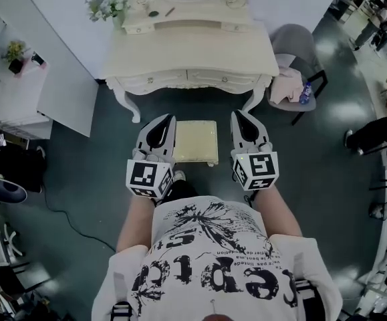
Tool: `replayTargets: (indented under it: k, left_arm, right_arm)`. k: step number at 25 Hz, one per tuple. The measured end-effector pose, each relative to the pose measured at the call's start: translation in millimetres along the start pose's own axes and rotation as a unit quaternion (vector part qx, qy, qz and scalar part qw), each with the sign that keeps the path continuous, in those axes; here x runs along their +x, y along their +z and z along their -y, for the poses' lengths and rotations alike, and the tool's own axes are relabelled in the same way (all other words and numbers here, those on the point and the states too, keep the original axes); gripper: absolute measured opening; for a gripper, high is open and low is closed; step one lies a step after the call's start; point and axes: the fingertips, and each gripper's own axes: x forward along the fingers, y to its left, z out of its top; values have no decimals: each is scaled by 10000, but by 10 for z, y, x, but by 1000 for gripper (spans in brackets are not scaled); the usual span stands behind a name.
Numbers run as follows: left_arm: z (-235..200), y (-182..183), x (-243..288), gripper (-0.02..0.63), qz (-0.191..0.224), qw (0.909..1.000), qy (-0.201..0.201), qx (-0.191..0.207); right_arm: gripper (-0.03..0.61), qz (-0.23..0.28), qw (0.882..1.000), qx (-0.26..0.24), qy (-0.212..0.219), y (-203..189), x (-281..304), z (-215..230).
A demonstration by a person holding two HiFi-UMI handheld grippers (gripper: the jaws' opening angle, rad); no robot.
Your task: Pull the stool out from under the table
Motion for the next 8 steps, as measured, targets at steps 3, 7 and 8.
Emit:
replayTargets:
  k: [3,7,8]
  left_arm:
    - [14,-26,-25,17,-30,10000,53,-24]
    - [55,-18,-70,17,-11,10000,58,21]
    - [62,-14,-82,17,-3,10000,59,34]
  right_arm:
    - [15,-5,10000,-1,-4,-16,-46,-1]
    - [15,-5,10000,-32,22,-40,-104,-26]
    - [15,-5,10000,-39,29,-45,-114,-34]
